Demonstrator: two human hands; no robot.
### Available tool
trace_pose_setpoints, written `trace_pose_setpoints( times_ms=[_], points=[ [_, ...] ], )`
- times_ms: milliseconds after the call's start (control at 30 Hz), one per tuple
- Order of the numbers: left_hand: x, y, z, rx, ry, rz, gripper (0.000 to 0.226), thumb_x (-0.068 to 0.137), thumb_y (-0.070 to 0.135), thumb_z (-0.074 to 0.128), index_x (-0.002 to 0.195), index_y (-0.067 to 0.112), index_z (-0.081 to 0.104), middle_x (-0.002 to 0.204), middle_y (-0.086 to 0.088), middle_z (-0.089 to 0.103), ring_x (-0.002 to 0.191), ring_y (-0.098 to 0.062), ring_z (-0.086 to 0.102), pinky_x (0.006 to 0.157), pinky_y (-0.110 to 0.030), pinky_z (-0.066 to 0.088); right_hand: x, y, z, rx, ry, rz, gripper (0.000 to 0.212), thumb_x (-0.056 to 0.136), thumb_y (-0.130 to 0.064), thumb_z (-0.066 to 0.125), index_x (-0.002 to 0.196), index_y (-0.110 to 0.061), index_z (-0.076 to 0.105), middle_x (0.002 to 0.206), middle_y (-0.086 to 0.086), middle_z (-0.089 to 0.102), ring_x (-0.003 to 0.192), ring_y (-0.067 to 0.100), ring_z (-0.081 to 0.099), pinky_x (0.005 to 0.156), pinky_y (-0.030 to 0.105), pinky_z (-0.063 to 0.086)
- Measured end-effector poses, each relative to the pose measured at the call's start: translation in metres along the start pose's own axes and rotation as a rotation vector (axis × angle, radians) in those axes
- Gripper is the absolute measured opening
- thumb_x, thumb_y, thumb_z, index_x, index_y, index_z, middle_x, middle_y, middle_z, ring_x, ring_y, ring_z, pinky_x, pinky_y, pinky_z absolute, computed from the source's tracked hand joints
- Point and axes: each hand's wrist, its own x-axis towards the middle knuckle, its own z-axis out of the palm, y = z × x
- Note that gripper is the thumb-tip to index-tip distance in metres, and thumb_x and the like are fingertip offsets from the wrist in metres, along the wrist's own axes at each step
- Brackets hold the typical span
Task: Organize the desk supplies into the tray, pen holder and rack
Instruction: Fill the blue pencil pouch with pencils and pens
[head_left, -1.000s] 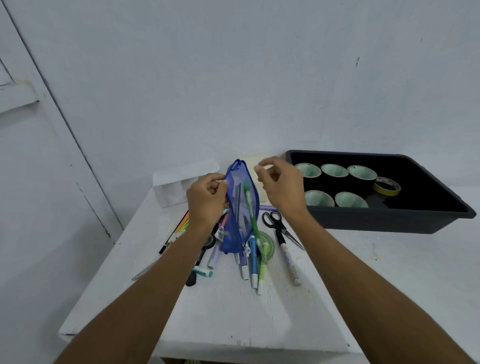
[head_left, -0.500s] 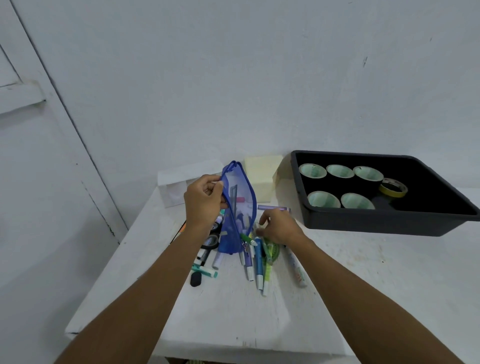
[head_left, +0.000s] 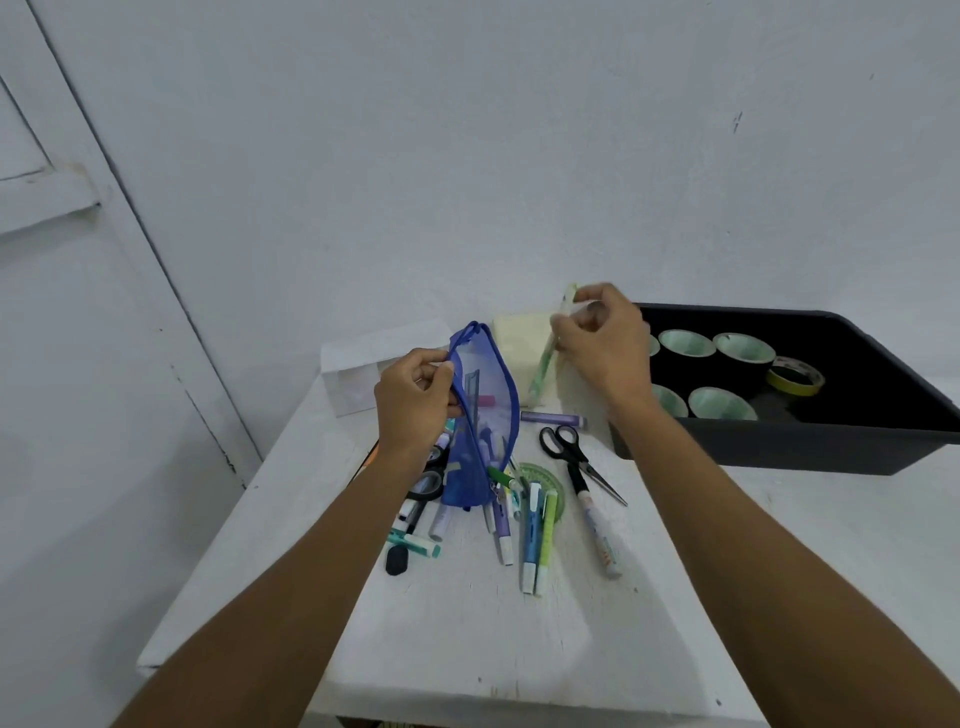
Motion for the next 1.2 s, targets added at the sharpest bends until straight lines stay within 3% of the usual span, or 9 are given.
trace_pose_setpoints(
  times_ms=[200, 300, 400, 500, 667, 833, 967, 1067, 1200],
  points=[
    [-0.002, 0.004, 0.005, -0.019, -0.005, 0.008, 0.01, 0.093, 0.007, 0.06, 0.099, 0.005, 0.067, 0.07, -0.006, 0.068, 0.053, -0.014, 0.065, 0.057, -0.036, 0.061, -0.018, -0.015, 0.02, -0.122, -0.378, 0.002, 0.025, 0.088, -0.022, 0.07, 0.11, -0.013, 0.063, 0.074, 0.005, 0.072, 0.06, 0.013, 0.07, 0.064, 0.031, 0.06],
    [0.0, 0.003, 0.005, -0.015, 0.002, 0.008, 0.011, 0.093, 0.008, 0.059, 0.1, 0.006, 0.067, 0.074, -0.007, 0.069, 0.059, -0.019, 0.068, 0.058, -0.038, 0.061, -0.022, 0.006, 0.02, -0.224, -0.397, -0.105, 0.017, 0.091, -0.009, 0.06, 0.106, -0.012, 0.067, 0.075, 0.004, 0.071, 0.061, 0.013, 0.069, 0.067, 0.033, 0.059],
    [0.001, 0.0, 0.004, -0.003, 0.007, 0.001, 0.013, 0.093, 0.007, 0.058, 0.102, 0.006, 0.067, 0.075, -0.01, 0.069, 0.061, -0.02, 0.067, 0.06, -0.039, 0.061, -0.033, 0.029, 0.007, -0.287, -0.558, -0.196, 0.027, 0.088, 0.005, 0.055, 0.102, -0.014, 0.068, 0.084, 0.002, 0.067, 0.069, 0.02, 0.065, 0.068, 0.031, 0.054],
    [0.001, -0.002, 0.004, 0.006, 0.007, 0.008, 0.013, 0.094, 0.008, 0.057, 0.102, 0.005, 0.067, 0.078, -0.011, 0.07, 0.062, -0.022, 0.069, 0.059, -0.039, 0.061, -0.048, 0.046, -0.004, -0.269, -0.777, -0.216, 0.037, 0.08, 0.007, 0.064, 0.102, -0.022, 0.068, 0.094, 0.001, 0.059, 0.069, 0.018, 0.059, 0.061, 0.029, 0.053],
    [0.001, -0.001, 0.004, 0.011, 0.004, 0.006, 0.012, 0.094, 0.007, 0.056, 0.101, 0.007, 0.066, 0.08, -0.012, 0.07, 0.063, -0.021, 0.069, 0.058, -0.035, 0.061, -0.062, 0.048, -0.01, -0.161, -0.911, -0.19, 0.039, 0.076, -0.009, 0.079, 0.108, -0.027, 0.066, 0.101, -0.003, 0.055, 0.067, 0.005, 0.053, 0.061, 0.018, 0.048],
    [0.001, -0.001, 0.006, -0.009, 0.005, -0.004, 0.012, 0.093, 0.007, 0.057, 0.101, 0.008, 0.066, 0.079, -0.01, 0.07, 0.064, -0.019, 0.069, 0.06, -0.037, 0.061, -0.067, 0.048, 0.001, -0.103, -0.786, -0.289, 0.026, 0.08, -0.023, 0.077, 0.106, -0.023, 0.073, 0.102, -0.007, 0.062, 0.076, 0.013, 0.061, 0.068, 0.025, 0.055],
    [0.0, 0.0, 0.005, -0.023, 0.005, -0.012, 0.014, 0.093, 0.007, 0.057, 0.105, 0.004, 0.065, 0.079, -0.008, 0.069, 0.058, -0.012, 0.068, 0.059, -0.035, 0.061, -0.066, 0.044, 0.014, -0.061, -0.578, -0.344, 0.019, 0.085, -0.017, 0.072, 0.104, -0.015, 0.073, 0.106, -0.005, 0.067, 0.078, 0.009, 0.064, 0.073, 0.026, 0.056],
    [-0.001, -0.001, 0.004, -0.022, 0.003, -0.017, 0.014, 0.094, 0.007, 0.058, 0.105, 0.004, 0.065, 0.08, -0.01, 0.07, 0.057, -0.012, 0.068, 0.058, -0.032, 0.06, -0.063, 0.038, 0.024, -0.052, -0.45, -0.337, 0.013, 0.089, -0.018, 0.069, 0.102, -0.017, 0.071, 0.098, -0.008, 0.069, 0.078, 0.005, 0.064, 0.073, 0.023, 0.056],
    [-0.001, -0.001, 0.002, -0.016, 0.005, -0.013, 0.014, 0.094, 0.008, 0.058, 0.104, 0.004, 0.066, 0.08, -0.012, 0.07, 0.058, -0.013, 0.067, 0.056, -0.031, 0.059, -0.056, 0.024, 0.03, -0.012, -0.319, -0.329, 0.007, 0.092, -0.016, 0.065, 0.095, -0.015, 0.07, 0.082, -0.008, 0.069, 0.069, 0.009, 0.067, 0.069, 0.033, 0.059]
  ],
)
